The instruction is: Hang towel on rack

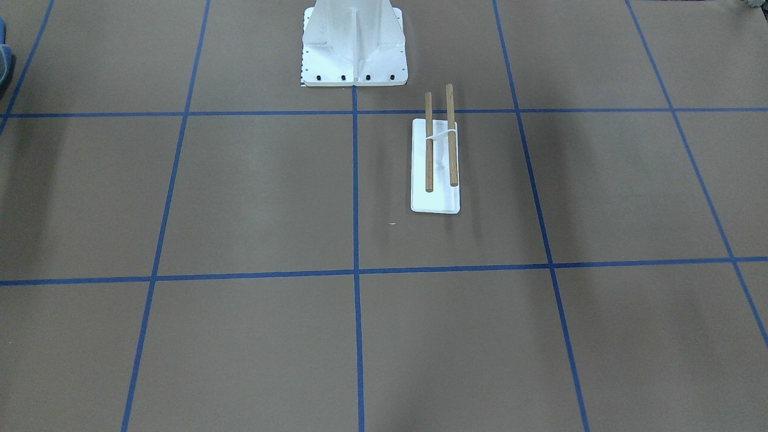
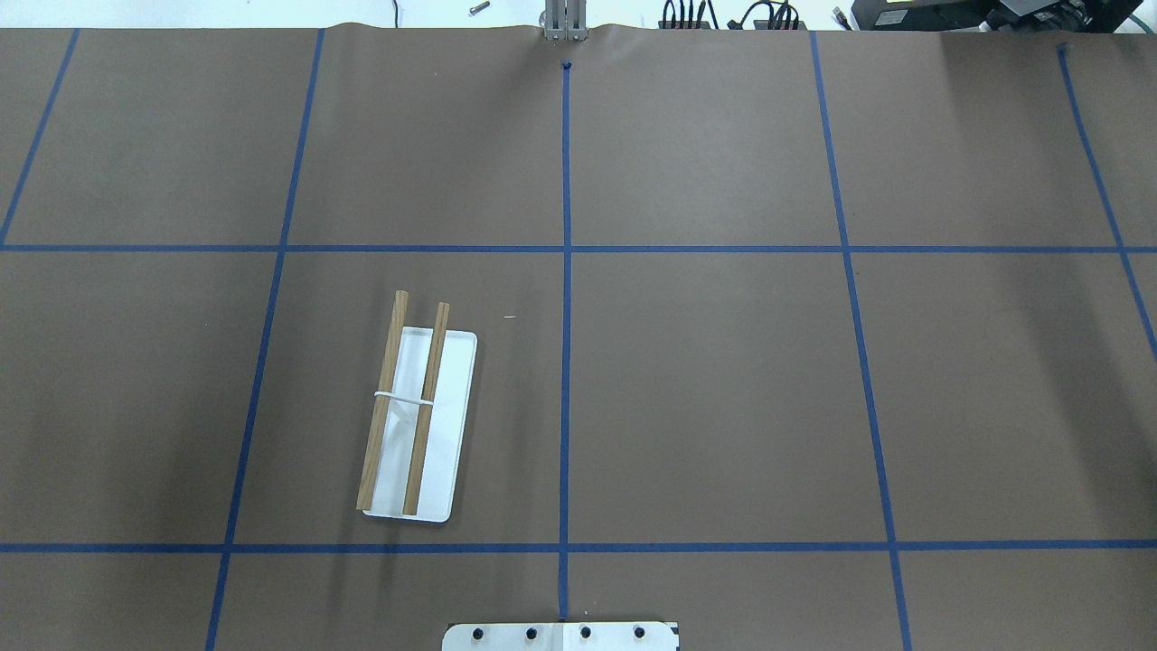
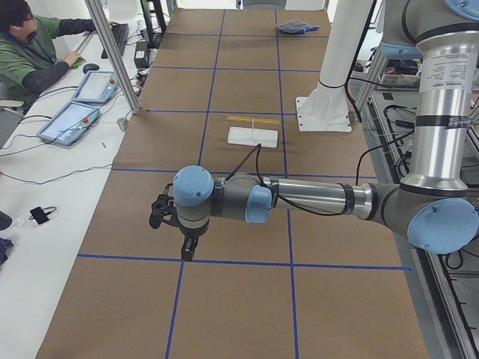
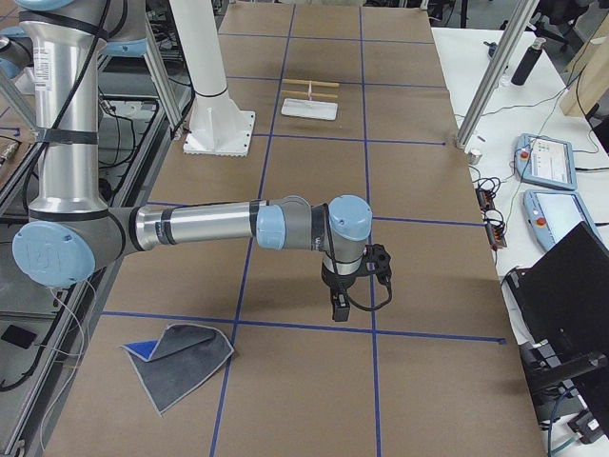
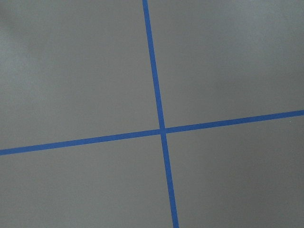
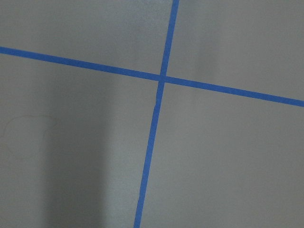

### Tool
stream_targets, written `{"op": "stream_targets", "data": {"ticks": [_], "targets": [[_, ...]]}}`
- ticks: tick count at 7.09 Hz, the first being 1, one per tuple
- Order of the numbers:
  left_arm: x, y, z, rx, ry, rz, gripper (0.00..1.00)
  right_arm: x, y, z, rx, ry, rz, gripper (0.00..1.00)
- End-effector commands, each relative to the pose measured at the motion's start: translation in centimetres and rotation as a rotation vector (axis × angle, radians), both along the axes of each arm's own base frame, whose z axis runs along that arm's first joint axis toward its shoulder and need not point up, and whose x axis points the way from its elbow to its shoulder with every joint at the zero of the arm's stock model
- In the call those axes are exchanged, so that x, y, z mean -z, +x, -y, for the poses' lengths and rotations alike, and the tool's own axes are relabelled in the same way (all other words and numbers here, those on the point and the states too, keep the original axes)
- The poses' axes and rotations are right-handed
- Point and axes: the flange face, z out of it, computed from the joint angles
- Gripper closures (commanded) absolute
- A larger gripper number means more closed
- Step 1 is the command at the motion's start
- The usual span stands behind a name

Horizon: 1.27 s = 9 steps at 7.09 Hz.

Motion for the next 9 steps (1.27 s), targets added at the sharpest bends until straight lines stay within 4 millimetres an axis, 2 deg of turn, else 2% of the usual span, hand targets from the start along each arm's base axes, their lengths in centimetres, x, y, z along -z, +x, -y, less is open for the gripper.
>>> {"op": "stream_targets", "data": {"ticks": [1,3,5,6,7,9], "targets": [[0.3,0.0,0.1,0.001,0.006,0.001,0.02,0.0,0.0,0.0,0.000,0.002,-0.002,0.00],[1.1,0.0,0.5,-0.001,0.024,0.001,0.02,1.3,-0.2,0.3,0.013,0.034,-0.002,0.00],[2.0,0.0,0.8,0.001,0.039,0.000,0.02,4.6,-0.7,1.3,0.013,0.146,0.010,0.00],[3.0,0.0,1.4,-0.001,0.075,0.003,0.02,5.5,-1.3,1.9,0.022,0.183,0.048,0.00],[3.1,0.0,1.7,-0.001,0.112,0.007,0.02,4.3,-1.8,0.0,0.041,0.161,0.137,0.00],[2.3,0.8,1.9,-0.014,0.106,0.002,0.02,-1.5,-1.7,-8.2,0.057,0.165,0.135,0.00]]}}
